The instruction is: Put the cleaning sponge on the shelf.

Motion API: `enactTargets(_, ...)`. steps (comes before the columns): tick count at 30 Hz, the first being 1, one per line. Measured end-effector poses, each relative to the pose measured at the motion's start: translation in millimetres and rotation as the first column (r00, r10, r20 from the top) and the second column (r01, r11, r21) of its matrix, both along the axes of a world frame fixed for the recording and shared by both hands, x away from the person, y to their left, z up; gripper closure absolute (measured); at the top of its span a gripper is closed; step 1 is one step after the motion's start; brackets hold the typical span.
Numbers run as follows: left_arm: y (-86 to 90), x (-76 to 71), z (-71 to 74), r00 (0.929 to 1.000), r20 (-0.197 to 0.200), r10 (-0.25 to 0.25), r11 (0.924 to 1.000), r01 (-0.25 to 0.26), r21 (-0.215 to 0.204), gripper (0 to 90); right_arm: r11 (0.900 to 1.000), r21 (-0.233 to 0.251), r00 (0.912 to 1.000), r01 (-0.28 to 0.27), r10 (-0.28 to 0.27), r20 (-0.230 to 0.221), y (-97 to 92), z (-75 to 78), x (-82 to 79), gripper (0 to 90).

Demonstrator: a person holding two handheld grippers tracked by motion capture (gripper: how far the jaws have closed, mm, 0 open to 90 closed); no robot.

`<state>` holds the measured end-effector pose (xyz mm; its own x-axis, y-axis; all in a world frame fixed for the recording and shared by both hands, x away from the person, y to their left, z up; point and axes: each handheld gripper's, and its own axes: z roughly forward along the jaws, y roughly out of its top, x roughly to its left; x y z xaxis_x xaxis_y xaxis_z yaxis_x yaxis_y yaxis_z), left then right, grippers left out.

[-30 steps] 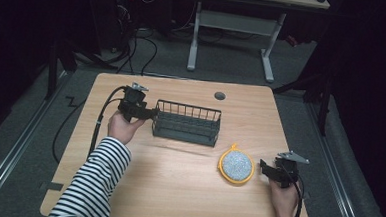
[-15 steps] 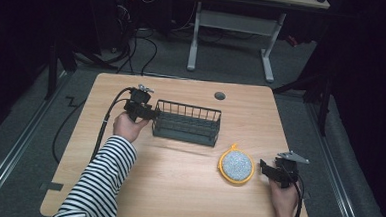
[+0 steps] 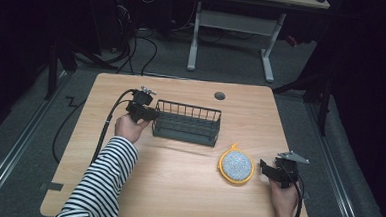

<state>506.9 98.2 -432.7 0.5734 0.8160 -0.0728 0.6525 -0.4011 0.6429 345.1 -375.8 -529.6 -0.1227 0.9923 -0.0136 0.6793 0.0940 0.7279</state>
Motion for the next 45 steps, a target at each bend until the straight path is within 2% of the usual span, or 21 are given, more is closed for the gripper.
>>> enactTargets(5,-0.1,-2.4,0.0,0.9999,0.010,-0.009,0.9997,0.009,0.024,74.6,1.0000,-0.001,1.0000,0.000,0.000,0.000,0.1,0.0,0.0,35.0)
enactTargets(19,8.3,-9.0,-2.4,0.9999,0.013,-0.010,0.9999,0.010,-0.012,76.0,1.0000,0.004,1.0000,-0.001,0.001,-0.001,-0.3,0.1,0.0,34.9)
enactTargets(26,8.3,-14.6,-1.1,0.9995,0.020,-0.025,0.9996,0.024,0.017,76.3,1.0000,0.002,1.0000,-0.002,0.002,0.000,-0.3,0.1,0.0,34.9)
enactTargets(31,15.6,-20.7,-2.8,0.9997,0.003,-0.023,0.9992,0.023,-0.033,76.8,0.9999,0.014,1.0000,0.004,-0.004,-0.003,-0.4,0.2,-0.3,34.9)
enactTargets(45,35.9,-49.7,-5.1,0.9994,0.016,-0.031,0.9978,0.032,-0.058,76.6,1.0000,-0.002,1.0000,-0.003,0.003,-0.001,0.4,0.0,-0.4,34.8)
